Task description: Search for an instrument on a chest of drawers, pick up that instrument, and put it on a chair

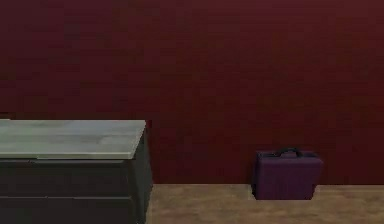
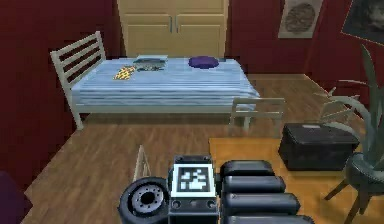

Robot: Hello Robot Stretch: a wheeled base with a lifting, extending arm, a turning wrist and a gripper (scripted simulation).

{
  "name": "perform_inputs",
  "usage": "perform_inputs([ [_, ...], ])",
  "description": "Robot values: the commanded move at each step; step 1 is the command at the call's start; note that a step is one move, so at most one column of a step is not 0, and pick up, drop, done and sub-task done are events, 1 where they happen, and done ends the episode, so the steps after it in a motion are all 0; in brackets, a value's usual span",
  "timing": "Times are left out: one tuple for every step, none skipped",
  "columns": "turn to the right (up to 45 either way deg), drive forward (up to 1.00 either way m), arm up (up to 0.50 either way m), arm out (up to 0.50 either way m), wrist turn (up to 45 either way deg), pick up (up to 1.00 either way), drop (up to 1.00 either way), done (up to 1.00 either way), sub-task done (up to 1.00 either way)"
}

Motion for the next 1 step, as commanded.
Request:
perform_inputs([
  [36.0,0.00,0.00,0.00,0.0,0.00,0.00,0.00,0.00],
])
